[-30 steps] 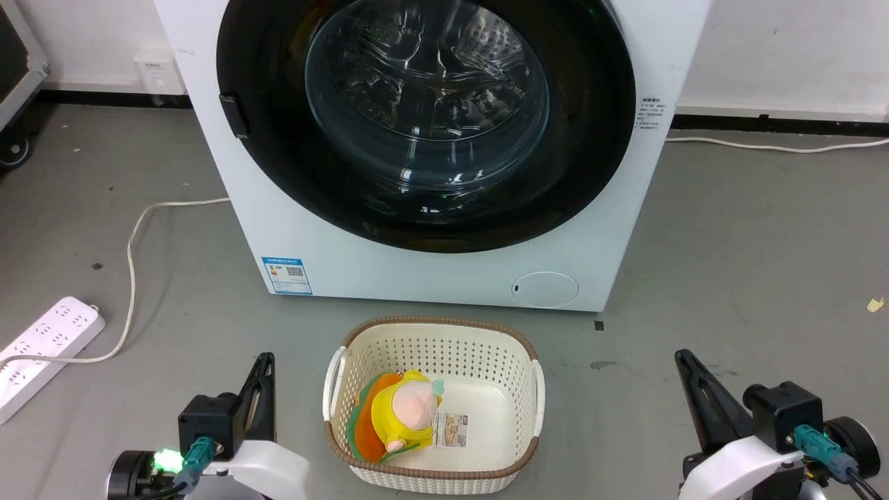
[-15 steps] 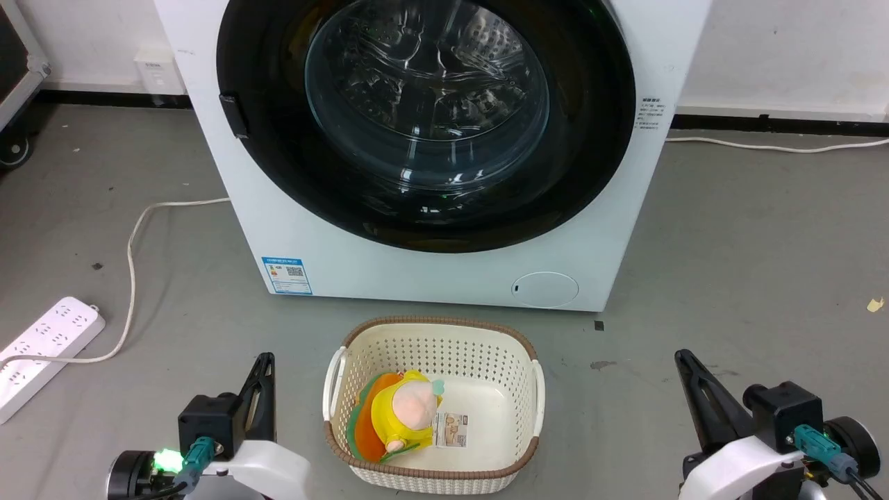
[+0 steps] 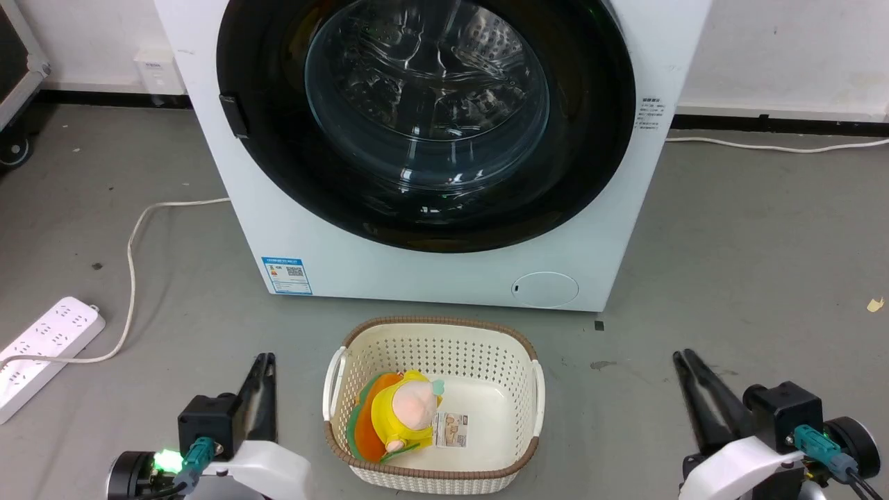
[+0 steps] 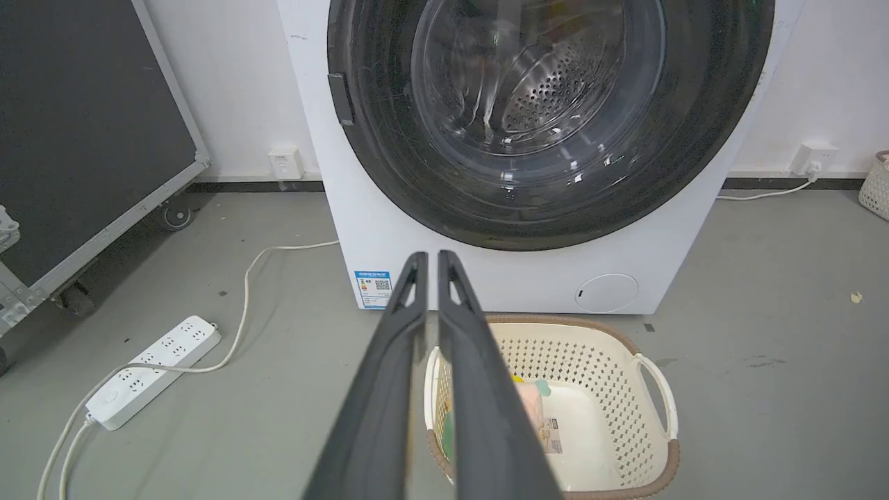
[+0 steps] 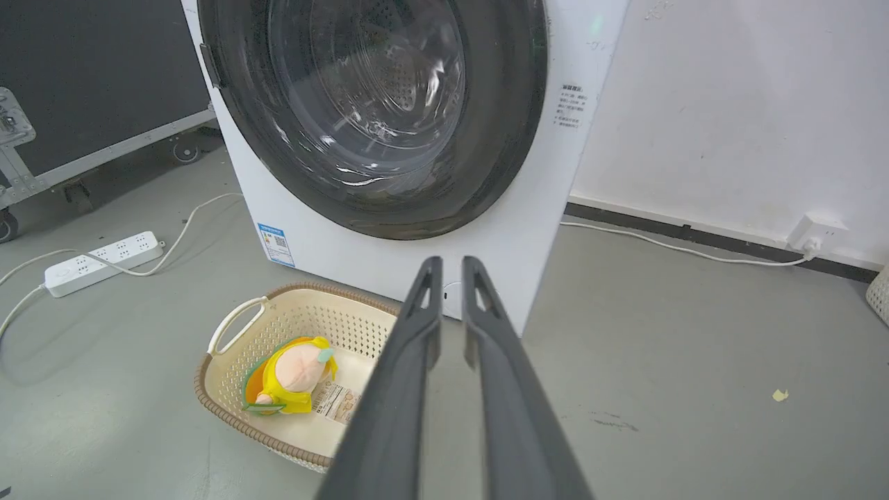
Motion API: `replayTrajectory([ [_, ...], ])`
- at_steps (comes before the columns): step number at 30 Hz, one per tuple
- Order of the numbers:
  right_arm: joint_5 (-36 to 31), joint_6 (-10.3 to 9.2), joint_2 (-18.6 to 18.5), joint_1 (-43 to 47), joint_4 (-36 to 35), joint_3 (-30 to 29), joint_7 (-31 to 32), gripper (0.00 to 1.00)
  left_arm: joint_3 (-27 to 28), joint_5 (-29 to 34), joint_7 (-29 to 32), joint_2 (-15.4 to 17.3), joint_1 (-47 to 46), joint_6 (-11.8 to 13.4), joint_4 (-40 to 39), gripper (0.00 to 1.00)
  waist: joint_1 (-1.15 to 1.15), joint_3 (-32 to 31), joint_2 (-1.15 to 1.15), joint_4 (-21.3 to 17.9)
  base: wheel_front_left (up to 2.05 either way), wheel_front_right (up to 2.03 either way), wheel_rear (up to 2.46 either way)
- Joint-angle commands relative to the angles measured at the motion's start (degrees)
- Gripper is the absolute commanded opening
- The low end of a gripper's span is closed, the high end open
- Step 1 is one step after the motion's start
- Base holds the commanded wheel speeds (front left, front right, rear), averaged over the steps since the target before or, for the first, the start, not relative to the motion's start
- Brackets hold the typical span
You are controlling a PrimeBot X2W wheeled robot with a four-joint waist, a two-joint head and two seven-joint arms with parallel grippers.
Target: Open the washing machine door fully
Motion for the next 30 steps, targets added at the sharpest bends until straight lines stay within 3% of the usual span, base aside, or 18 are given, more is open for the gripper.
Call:
replayTrajectory([
  [1,0.0,0.0,0.0,0.0,0.0,0.0,0.0,1.0,0.0,-0.1,0.0,0.0,0.0,0.0,0.0,1.0,0.0,0.0,0.0,0.0,0.0,0.0,0.0],
  [20,2.1,-0.01,0.0,-0.9,-0.4,-0.1,-2.0,1.0,-1.1,0.1,-2.0,0.1,-0.4,0.5,0.3,1.0,0.0,0.8,0.0,0.2,0.0,0.0,0.0],
  [30,6.6,-0.01,-1.7,-4.8,0.1,0.1,-2.8,1.0,-2.0,0.3,-3.2,0.1,-2.0,1.0,-0.2,1.0,0.0,3.6,0.0,0.8,0.0,0.0,0.0],
])
